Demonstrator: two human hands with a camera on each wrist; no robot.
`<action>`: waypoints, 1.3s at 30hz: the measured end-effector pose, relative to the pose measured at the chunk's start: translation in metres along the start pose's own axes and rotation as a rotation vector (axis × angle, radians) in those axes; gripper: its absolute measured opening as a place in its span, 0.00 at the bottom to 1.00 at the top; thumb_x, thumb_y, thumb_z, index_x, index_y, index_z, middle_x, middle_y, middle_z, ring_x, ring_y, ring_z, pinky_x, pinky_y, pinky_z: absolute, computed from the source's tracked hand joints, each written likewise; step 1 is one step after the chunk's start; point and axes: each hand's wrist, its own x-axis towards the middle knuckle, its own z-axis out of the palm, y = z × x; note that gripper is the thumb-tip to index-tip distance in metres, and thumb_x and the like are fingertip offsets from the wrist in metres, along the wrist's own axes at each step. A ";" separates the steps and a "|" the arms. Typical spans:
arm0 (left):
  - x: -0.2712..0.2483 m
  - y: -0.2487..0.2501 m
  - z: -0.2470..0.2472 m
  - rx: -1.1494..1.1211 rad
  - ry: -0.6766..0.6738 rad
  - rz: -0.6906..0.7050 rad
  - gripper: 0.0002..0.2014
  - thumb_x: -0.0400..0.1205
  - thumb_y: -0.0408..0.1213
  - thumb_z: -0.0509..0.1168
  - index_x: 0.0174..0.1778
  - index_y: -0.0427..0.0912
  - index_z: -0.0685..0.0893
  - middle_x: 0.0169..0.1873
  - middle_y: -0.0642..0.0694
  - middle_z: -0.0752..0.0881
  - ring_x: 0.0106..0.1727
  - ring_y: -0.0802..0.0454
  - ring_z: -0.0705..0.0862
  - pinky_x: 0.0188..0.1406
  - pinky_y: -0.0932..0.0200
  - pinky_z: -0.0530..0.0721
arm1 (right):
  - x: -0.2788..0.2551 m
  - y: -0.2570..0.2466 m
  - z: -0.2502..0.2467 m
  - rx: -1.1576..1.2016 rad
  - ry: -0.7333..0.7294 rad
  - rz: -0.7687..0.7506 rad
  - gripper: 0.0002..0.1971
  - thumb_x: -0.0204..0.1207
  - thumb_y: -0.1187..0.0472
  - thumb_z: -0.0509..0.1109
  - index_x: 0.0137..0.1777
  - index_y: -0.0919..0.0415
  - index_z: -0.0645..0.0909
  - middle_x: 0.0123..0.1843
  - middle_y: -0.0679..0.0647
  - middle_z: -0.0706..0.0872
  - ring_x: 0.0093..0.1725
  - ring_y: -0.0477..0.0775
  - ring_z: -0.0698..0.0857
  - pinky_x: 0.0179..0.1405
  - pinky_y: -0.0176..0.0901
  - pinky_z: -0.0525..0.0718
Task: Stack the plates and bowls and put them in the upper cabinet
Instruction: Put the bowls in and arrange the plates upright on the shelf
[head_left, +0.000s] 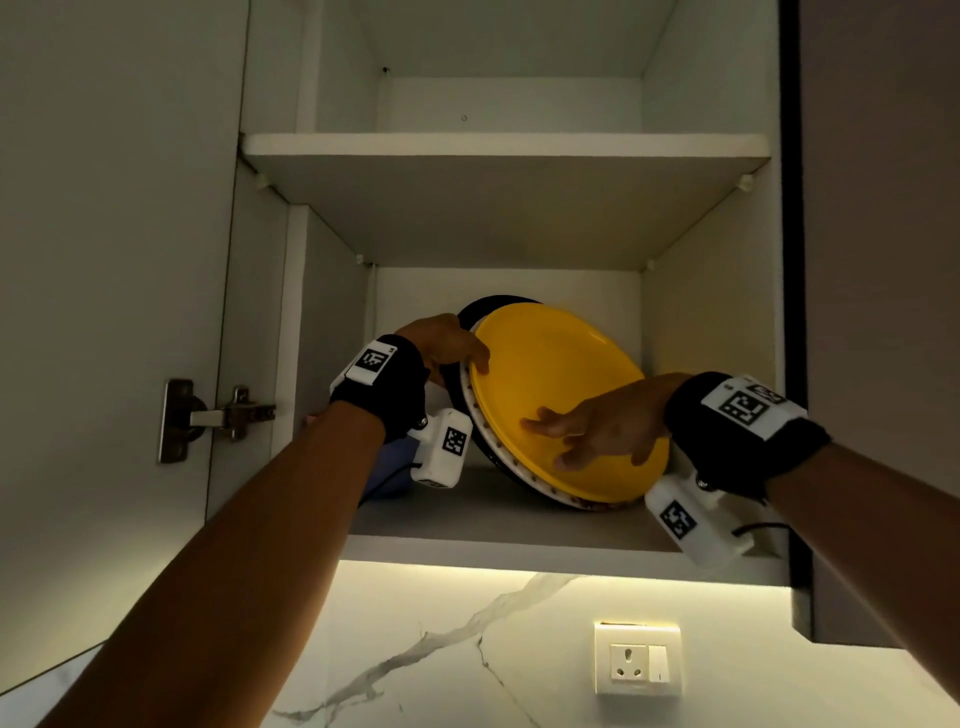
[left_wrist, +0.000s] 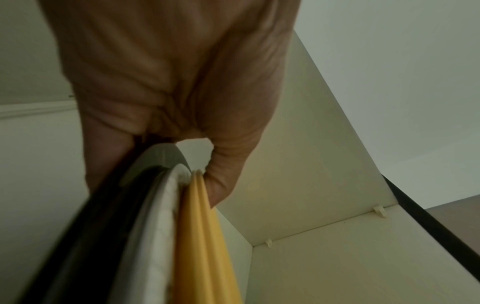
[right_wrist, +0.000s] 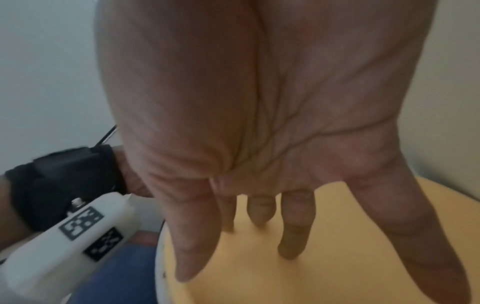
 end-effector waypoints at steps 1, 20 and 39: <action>0.001 -0.001 0.000 0.005 0.001 -0.004 0.26 0.77 0.28 0.71 0.72 0.30 0.75 0.50 0.36 0.84 0.49 0.41 0.83 0.54 0.45 0.85 | 0.000 0.000 -0.002 -0.009 0.001 -0.001 0.35 0.85 0.51 0.62 0.85 0.39 0.46 0.88 0.42 0.43 0.85 0.59 0.56 0.73 0.54 0.75; 0.033 -0.005 -0.005 0.058 0.074 -0.007 0.39 0.74 0.30 0.75 0.80 0.38 0.65 0.76 0.37 0.72 0.72 0.34 0.74 0.65 0.36 0.80 | 0.017 0.026 -0.028 0.274 0.054 0.015 0.32 0.81 0.47 0.67 0.82 0.32 0.57 0.87 0.50 0.57 0.83 0.57 0.62 0.68 0.65 0.80; 0.047 -0.009 -0.010 0.061 0.092 0.024 0.44 0.70 0.30 0.78 0.81 0.37 0.64 0.73 0.34 0.74 0.69 0.32 0.76 0.64 0.32 0.80 | 0.075 0.079 -0.036 0.213 0.526 0.534 0.47 0.69 0.46 0.80 0.80 0.67 0.62 0.77 0.66 0.73 0.73 0.68 0.75 0.66 0.57 0.77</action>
